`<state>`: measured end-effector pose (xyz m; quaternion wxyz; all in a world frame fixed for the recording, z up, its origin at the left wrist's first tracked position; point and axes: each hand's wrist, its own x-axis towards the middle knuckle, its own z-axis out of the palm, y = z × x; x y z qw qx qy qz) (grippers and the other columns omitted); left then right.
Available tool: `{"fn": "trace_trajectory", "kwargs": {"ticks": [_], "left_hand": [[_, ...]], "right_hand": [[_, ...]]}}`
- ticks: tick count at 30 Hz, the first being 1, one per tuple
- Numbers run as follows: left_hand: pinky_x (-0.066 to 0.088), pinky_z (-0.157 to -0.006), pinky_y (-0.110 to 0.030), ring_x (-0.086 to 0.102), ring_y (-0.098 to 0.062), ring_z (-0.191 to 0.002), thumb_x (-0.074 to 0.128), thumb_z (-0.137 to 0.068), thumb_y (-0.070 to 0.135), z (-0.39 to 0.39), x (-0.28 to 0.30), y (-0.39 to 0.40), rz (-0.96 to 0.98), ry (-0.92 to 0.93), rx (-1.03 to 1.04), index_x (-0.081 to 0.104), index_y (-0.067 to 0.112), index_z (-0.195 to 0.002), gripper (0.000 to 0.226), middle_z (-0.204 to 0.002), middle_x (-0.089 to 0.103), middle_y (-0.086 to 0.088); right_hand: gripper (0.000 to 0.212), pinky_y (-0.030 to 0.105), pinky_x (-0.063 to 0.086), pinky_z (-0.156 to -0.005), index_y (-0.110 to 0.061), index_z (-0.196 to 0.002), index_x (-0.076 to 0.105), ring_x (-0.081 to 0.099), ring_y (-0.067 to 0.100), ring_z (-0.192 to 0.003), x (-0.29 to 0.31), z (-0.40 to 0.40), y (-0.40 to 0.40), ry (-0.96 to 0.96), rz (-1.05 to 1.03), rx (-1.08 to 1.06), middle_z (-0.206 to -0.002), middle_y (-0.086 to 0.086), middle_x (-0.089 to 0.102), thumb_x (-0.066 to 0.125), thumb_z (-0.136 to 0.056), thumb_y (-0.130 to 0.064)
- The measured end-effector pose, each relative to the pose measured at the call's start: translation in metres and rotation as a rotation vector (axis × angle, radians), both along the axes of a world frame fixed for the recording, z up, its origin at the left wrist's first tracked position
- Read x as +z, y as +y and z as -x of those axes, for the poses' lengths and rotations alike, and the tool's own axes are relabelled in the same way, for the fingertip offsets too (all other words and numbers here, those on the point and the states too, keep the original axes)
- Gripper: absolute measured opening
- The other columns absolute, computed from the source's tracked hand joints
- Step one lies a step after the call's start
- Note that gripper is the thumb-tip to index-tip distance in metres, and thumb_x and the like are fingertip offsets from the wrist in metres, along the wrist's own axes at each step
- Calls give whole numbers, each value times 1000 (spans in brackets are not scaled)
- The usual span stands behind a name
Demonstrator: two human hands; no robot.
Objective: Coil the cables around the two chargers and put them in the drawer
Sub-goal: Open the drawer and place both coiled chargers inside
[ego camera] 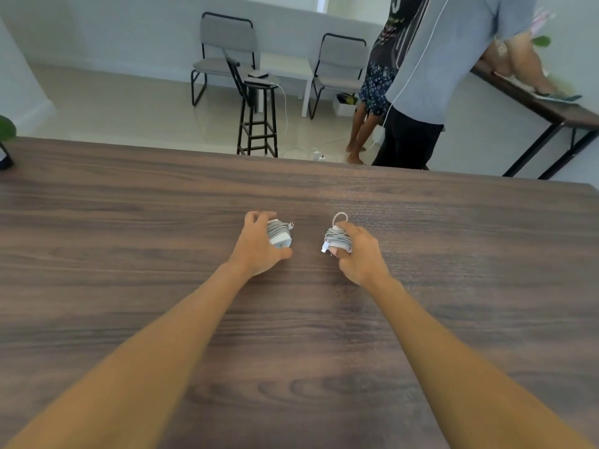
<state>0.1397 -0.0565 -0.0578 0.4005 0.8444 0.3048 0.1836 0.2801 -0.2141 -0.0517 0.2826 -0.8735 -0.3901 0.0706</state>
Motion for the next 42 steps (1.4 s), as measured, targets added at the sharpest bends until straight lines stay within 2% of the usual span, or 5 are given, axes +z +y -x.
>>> {"fn": "trace_trajectory", "kwargs": {"ticks": [5,12,24,32,42], "left_hand": [[31,-87,-13,42,-11,-106,83,-62,11,28,0,-51,6,9,-44,32,4,-140,94,-130,32,-5],[27,-88,-1,45,-9,-109,79,-50,23,97,8,-157,-61,-78,-101,45,3,-132,91,-125,33,3],[31,-81,7,40,-2,-108,85,-61,17,228,6,-321,-118,-79,-48,40,13,-136,88,-134,32,6],[42,-89,-15,40,-5,-107,84,-62,21,279,-50,-352,-67,79,-37,39,14,-137,87,-136,31,5],[33,-88,-9,46,-7,-107,83,-58,7,280,-183,-335,104,198,-59,44,11,-133,85,-130,32,9]], "right_hand": [[50,24,37,-87,-13,-126,53,55,27,-108,9,21,-44,7,-53,4,-118,13,59,69,-79,-5],[52,19,32,-87,-12,-128,51,54,27,-110,29,83,-127,13,-118,65,-120,13,57,68,-80,-4],[50,20,34,-88,-9,-128,51,55,27,-107,14,208,-266,56,-196,196,-121,12,58,66,-81,-2],[49,23,37,-90,-7,-127,51,55,29,-107,-54,251,-322,192,-67,172,-122,12,57,67,-81,0],[48,13,34,-85,-8,-122,56,59,26,-103,-190,254,-327,307,7,63,-118,12,61,69,-78,3]]}}
